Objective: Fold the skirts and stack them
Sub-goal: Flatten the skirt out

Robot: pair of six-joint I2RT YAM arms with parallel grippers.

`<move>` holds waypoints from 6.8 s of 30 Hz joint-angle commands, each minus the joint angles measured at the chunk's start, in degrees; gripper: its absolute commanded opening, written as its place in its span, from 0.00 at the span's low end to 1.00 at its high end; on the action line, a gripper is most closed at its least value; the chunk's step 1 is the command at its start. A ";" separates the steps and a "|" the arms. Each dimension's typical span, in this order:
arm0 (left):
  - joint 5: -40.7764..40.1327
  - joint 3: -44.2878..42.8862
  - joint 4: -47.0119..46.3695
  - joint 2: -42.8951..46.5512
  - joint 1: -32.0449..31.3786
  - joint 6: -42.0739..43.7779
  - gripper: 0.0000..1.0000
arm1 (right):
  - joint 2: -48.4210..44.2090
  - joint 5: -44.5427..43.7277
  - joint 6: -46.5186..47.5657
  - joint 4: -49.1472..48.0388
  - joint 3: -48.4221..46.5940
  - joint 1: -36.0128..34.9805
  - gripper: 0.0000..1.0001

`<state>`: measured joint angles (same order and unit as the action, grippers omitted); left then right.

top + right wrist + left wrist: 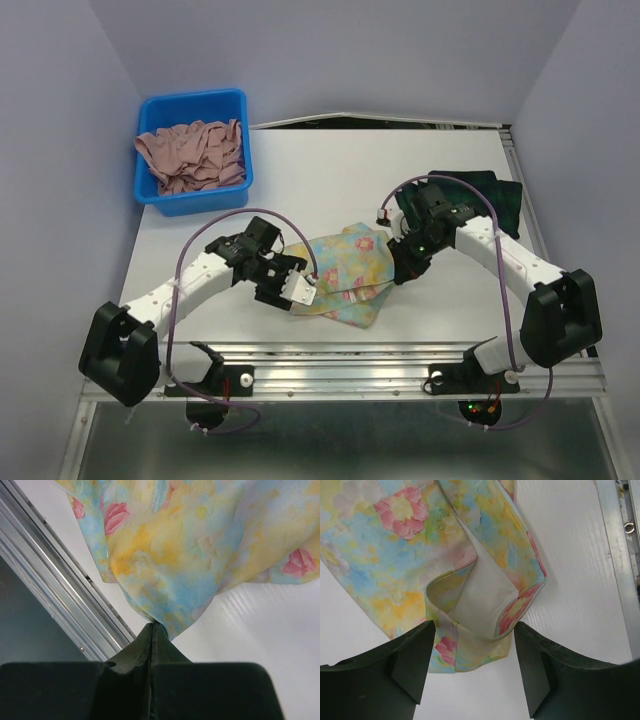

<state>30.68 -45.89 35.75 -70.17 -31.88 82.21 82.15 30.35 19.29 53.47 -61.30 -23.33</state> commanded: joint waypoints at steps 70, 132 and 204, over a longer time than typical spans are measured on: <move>-5.89 13.54 -16.95 8.11 6.04 -17.18 0.00 | 3.91 -3.58 -8.66 -14.00 -6.53 -7.34 0.24; 12.39 -0.77 -3.76 -0.85 16.85 -21.48 0.00 | 1.70 -0.90 63.31 -34.66 6.83 -22.46 0.01; 14.68 -15.37 -20.87 8.53 35.32 -66.48 0.29 | -17.25 -2.22 -33.26 -47.21 5.66 21.40 0.01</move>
<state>52.69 -63.83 26.37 -51.03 5.26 20.67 56.25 33.76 -15.40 15.29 -58.83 -2.72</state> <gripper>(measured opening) 0.098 0.012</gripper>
